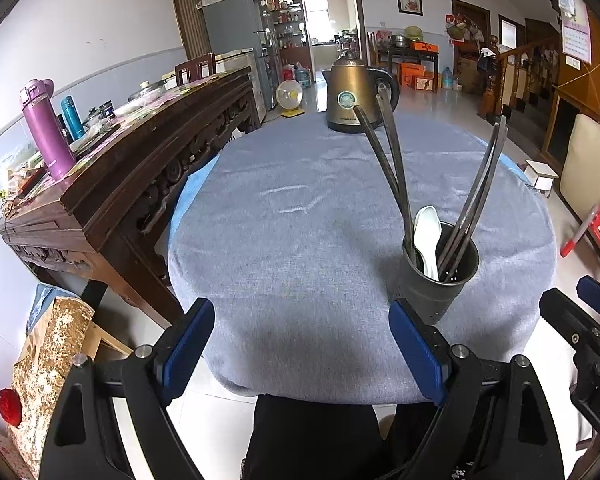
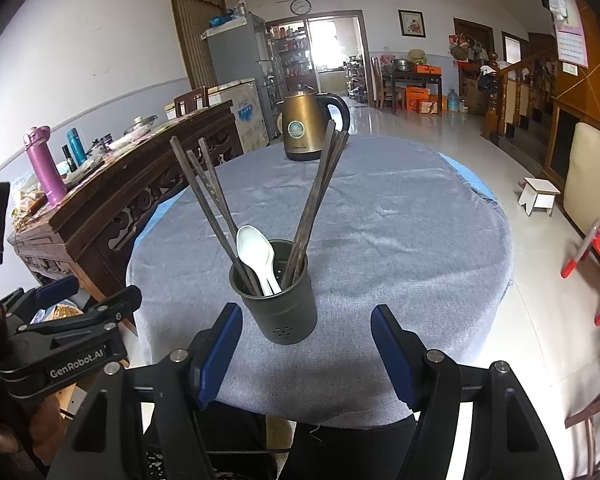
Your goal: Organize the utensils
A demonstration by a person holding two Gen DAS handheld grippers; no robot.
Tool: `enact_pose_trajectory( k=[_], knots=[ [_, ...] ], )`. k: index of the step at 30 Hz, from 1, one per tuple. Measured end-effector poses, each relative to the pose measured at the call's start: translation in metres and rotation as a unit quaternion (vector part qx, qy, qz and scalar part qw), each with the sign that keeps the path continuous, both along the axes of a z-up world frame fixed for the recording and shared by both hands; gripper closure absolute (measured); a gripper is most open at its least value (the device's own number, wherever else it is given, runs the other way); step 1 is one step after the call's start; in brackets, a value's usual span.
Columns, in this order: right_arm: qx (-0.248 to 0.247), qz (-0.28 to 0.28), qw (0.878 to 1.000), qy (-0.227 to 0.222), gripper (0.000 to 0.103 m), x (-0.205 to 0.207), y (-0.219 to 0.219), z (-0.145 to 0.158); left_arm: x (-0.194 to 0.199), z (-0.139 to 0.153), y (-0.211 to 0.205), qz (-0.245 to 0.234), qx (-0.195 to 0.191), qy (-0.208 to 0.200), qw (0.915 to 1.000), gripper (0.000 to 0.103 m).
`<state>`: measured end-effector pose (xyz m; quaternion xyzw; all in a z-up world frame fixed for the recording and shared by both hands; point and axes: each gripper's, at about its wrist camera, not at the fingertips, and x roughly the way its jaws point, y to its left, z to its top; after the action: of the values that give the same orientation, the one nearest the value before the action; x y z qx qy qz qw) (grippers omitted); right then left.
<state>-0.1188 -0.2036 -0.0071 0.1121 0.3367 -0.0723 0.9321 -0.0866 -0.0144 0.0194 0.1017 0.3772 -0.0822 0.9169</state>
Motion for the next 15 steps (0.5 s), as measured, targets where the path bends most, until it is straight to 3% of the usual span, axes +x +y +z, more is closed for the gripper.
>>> enact_pose_trajectory(
  k=[15],
  knots=[
    [0.005, -0.002, 1.000, -0.003, 0.032, -0.0013, -0.0029, -0.0003, -0.0005, 0.0000, 0.0008, 0.002, -0.003, 0.012, 0.9999, 0.014]
  ],
)
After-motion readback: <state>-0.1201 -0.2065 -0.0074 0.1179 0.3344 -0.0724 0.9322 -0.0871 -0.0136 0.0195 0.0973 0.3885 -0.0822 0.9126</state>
